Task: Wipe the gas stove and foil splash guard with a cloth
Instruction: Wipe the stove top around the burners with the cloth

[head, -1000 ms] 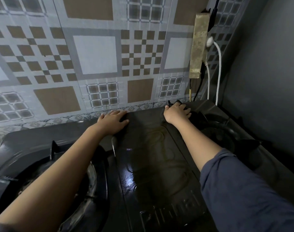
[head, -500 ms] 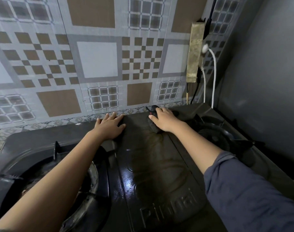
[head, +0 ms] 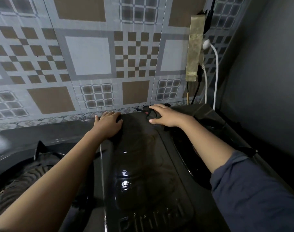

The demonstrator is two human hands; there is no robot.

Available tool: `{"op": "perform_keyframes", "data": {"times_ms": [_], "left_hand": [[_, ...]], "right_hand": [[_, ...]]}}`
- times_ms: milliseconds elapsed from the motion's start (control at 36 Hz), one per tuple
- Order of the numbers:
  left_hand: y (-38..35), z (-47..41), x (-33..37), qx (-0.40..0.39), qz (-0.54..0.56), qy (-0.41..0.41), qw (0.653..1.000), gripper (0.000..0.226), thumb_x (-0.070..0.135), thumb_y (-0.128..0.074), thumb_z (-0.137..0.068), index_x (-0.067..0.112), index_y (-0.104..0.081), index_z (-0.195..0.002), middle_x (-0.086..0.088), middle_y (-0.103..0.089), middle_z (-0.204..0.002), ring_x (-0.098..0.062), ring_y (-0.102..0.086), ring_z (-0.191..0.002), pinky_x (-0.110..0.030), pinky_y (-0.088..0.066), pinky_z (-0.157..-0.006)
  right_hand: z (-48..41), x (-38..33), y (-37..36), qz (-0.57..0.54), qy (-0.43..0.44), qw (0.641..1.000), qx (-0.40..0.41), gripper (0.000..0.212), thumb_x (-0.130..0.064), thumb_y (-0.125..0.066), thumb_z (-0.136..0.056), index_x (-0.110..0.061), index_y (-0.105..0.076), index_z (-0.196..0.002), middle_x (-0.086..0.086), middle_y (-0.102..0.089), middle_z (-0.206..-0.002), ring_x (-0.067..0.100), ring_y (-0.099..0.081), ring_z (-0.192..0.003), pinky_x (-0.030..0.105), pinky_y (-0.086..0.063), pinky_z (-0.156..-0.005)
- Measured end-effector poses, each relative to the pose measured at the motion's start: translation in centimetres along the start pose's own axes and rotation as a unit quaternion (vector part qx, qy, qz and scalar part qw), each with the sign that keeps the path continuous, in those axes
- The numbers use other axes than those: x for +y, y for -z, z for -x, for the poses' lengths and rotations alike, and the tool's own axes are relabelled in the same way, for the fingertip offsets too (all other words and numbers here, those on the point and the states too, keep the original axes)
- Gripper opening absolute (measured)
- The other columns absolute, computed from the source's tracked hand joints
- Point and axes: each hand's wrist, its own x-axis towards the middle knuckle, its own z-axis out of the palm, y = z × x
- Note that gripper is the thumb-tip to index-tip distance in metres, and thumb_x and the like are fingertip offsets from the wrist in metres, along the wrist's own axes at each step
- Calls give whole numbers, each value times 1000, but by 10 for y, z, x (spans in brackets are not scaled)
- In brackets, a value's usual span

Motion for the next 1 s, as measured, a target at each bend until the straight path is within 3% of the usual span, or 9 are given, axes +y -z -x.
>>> {"op": "perform_keyframes", "data": {"times_ms": [167, 361, 611, 889, 1000], "left_hand": [[-6, -13, 29, -9, 2, 0, 1000, 49, 35, -37, -98, 21, -30, -144, -10, -33, -150, -29, -27, -140, -54, -7, -118], [-17, -31, 54, -8, 0, -14, 1000, 47, 35, -37, -97, 22, -33, -142, -10, -41, -145, -28, -34, -137, -53, -7, -117], [-23, -41, 60, -6, -9, -13, 1000, 45, 36, -35, -98, 21, -36, -140, -11, -46, -141, -29, -40, -133, -53, -10, -117], [-21, -38, 49, -6, -10, -32, 999, 47, 40, -35, -97, 25, -33, -141, -7, -40, -147, -28, -35, -136, -51, -12, -117], [-19, -34, 45, -8, -9, -37, 999, 49, 41, -35, -97, 25, -30, -143, -7, -37, -149, -29, -33, -137, -51, -13, -117]], "right_hand": [[-8, 30, 23, 22, 13, 1000, -15, 64, -35, -54, -92, -26, -23, -147, -2, -13, -157, 19, -14, -144, 36, -15, -116], [-5, 77, 45, 2, -30, 999, -20, 59, -32, -50, -94, -26, -24, -146, -2, -14, -156, 21, -18, -143, 37, -21, -115], [8, 120, 44, -75, -85, 990, 83, 57, -31, -51, -94, -23, -26, -145, 2, -14, -156, 25, -18, -143, 37, -20, -114], [10, 125, 29, -81, -189, 960, 190, 57, -35, -50, -93, -20, -27, -144, 12, -23, -151, 36, -30, -135, 42, -29, -108], [12, 122, 25, -49, -209, 956, 199, 57, -37, -49, -93, -18, -28, -143, 15, -26, -150, 39, -31, -133, 42, -30, -108]]}}
